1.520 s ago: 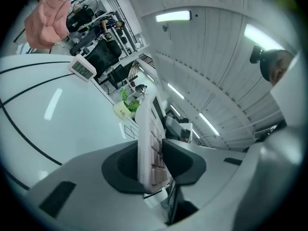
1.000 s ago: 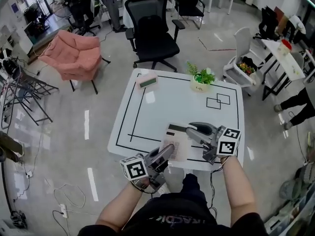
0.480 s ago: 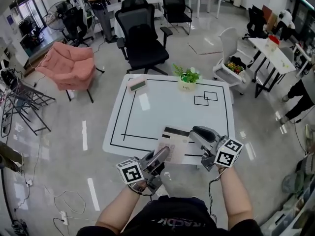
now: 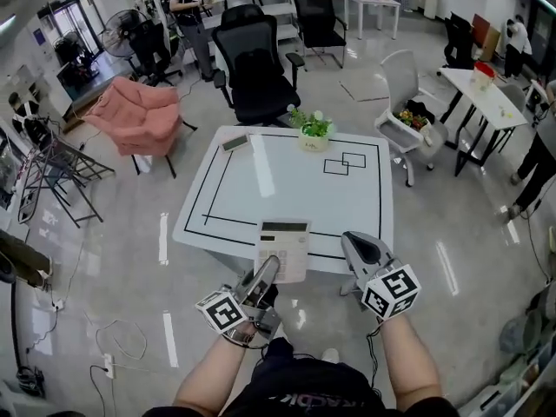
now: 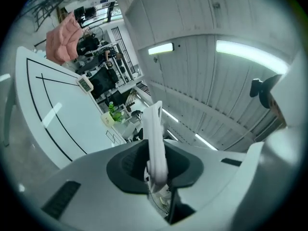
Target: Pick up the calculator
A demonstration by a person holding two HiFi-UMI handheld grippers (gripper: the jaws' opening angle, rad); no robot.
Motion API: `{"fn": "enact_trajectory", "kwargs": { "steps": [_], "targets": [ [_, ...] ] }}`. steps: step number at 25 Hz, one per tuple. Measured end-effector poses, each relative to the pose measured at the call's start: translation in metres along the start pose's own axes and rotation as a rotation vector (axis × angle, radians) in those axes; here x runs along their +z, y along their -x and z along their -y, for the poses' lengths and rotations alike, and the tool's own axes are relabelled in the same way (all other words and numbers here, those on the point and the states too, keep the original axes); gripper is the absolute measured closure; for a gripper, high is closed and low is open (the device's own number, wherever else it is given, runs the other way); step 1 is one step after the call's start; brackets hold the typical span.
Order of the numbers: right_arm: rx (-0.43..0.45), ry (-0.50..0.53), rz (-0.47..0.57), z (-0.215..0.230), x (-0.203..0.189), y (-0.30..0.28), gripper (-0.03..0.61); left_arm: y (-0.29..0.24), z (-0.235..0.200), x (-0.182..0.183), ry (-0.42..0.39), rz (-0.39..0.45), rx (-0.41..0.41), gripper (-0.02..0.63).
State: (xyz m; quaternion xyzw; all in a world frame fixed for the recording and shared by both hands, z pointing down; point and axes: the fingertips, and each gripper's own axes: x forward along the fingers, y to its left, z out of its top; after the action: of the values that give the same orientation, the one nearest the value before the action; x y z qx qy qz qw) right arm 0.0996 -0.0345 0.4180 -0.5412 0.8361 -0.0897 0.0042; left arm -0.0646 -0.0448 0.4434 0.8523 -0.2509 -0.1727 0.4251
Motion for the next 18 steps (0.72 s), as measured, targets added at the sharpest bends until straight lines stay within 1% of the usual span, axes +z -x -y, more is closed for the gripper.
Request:
{"fn": "enact_trajectory", "kwargs": {
  "steps": [5,9,13,18],
  "targets": [
    [0.058,-0.018,-0.009,-0.023,-0.010,0.053,0.577,0.027,0.038,-0.043,-0.092,0.071,0.109,0.546],
    [0.101,-0.045,-0.028,-0.039,-0.022,0.083,0.577,0.048,0.057,-0.071,-0.095,0.110,0.169,0.546],
    [0.143,-0.044,-0.037,-0.053,-0.027,0.103,0.577,0.062,0.071,-0.092,-0.095,0.115,0.192,0.546],
    [0.171,-0.039,-0.028,-0.066,-0.026,0.114,0.577,0.068,0.082,-0.101,-0.115,0.127,0.197,0.546]
  ]
}}
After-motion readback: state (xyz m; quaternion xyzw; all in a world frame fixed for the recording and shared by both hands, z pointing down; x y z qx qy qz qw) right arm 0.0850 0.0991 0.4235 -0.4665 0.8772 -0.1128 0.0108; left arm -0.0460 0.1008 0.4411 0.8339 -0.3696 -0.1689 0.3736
